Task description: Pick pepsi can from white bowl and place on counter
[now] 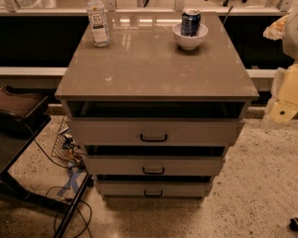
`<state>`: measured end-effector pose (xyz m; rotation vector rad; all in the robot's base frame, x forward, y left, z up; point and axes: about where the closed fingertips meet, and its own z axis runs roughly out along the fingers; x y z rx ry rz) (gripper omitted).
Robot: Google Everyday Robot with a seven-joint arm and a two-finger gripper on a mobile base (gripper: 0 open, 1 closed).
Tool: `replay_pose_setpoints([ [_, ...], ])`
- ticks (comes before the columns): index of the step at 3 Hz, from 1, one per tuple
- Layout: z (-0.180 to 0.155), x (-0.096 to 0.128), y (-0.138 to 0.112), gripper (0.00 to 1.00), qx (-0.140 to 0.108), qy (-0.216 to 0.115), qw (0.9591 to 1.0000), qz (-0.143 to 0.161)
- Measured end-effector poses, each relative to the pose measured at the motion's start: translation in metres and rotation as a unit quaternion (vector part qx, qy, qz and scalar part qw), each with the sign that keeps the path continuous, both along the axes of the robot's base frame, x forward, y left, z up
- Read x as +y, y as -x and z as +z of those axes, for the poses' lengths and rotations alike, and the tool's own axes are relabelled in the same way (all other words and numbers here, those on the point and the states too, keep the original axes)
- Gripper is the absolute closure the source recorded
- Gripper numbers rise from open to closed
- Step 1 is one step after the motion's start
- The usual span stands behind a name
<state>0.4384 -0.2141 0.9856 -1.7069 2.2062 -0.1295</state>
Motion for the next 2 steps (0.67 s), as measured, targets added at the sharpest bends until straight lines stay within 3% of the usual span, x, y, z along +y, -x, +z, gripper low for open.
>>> replay_pose_setpoints([
  [1, 0.000, 0.000, 0.000, 0.00, 0.000, 0.000, 1.0000, 0.000],
  [2, 0.001, -0.014, -0.024, 0.00, -0.044, -0.035, 0.9978, -0.035],
])
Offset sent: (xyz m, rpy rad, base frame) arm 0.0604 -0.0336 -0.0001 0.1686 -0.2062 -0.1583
